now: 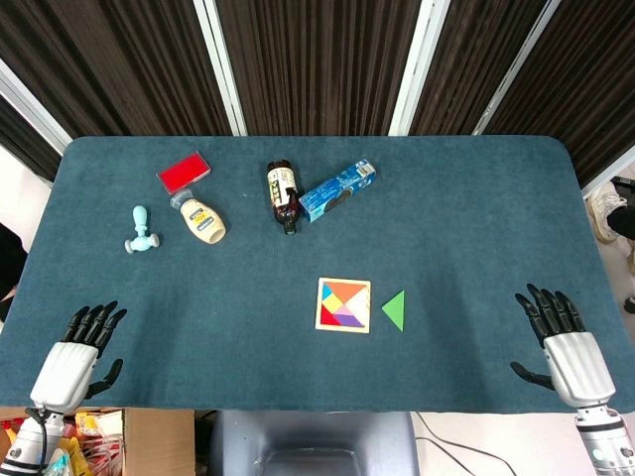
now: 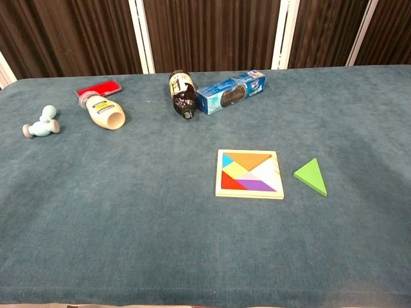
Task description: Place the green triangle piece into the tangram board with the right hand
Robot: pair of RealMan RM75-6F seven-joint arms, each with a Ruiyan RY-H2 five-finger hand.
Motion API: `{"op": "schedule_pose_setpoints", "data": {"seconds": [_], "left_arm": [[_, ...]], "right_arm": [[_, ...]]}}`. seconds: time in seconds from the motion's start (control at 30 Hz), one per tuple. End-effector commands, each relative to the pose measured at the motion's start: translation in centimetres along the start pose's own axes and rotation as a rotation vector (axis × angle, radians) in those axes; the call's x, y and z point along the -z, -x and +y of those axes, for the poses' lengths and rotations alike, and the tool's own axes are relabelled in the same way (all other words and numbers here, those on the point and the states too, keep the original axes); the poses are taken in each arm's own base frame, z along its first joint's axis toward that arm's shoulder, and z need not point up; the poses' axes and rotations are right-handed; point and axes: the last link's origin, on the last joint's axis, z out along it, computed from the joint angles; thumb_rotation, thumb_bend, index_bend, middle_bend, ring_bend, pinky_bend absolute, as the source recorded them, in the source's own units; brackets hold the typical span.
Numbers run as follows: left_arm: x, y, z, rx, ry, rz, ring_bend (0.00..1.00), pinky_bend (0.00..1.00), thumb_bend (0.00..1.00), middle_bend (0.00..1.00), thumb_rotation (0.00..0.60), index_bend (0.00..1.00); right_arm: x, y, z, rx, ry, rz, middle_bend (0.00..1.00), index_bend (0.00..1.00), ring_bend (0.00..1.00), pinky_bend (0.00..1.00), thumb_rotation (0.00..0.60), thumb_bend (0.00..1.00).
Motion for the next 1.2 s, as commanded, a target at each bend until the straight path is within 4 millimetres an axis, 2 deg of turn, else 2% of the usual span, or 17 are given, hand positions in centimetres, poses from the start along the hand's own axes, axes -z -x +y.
{"op": "schedule_pose_setpoints", "data": {"seconds": [0.03, 0.2, 0.3, 0.5, 0.63, 0.83, 1.2], "left_arm": [[0.0, 0.1, 0.0, -0.003, -0.003, -0.012, 0.00, 0.01, 0.47, 0.00, 0.600, 0.00], [-0.1, 0.0, 0.3, 0.007, 0.009, -0.004, 0.00, 0.01, 0.47, 0.00, 0.600, 0.00], [0.0, 0.0, 0.3, 0.024, 0.015, -0.008, 0.00, 0.00, 0.47, 0.00, 0.600, 0.00], [0.2, -0.3, -0.2, 0.029, 0.001, -0.005, 0.00, 0.01, 0.47, 0.00, 0.600, 0.00], [0.2, -0.3, -0.4, 0.026, -0.009, 0.001, 0.00, 0.01, 0.47, 0.00, 0.600, 0.00], [0.1, -0.1, -0.4, 0.026, -0.012, -0.018, 0.00, 0.01, 0.47, 0.00, 0.600, 0.00], [0.0, -0.2, -0.5, 0.024, -0.017, -0.012, 0.00, 0.01, 0.47, 0.00, 0.600, 0.00]], "right_arm": [[-0.1, 0.0, 0.0, 0.000, 0.002, 0.000, 0.00, 0.00, 0.00, 0.00, 0.600, 0.10], [-0.5, 0.3, -0.1, 0.008, -0.012, -0.011, 0.00, 0.00, 0.00, 0.00, 0.600, 0.10], [-1.9, 0.4, -0.6, 0.026, -0.052, -0.012, 0.00, 0.00, 0.00, 0.00, 0.600, 0.10], [-8.0, 0.2, -3.4, 0.225, -0.273, -0.091, 0.00, 0.03, 0.00, 0.00, 0.600, 0.10], [-11.0, 1.0, -5.7, 0.347, -0.382, -0.160, 0.00, 0.16, 0.00, 0.00, 0.600, 0.15], [-12.6, 2.7, -7.7, 0.471, -0.442, -0.196, 0.00, 0.27, 0.00, 0.00, 0.600, 0.17], [-15.6, 5.3, -9.3, 0.547, -0.448, -0.264, 0.00, 0.34, 0.00, 0.00, 0.600, 0.27]]}}
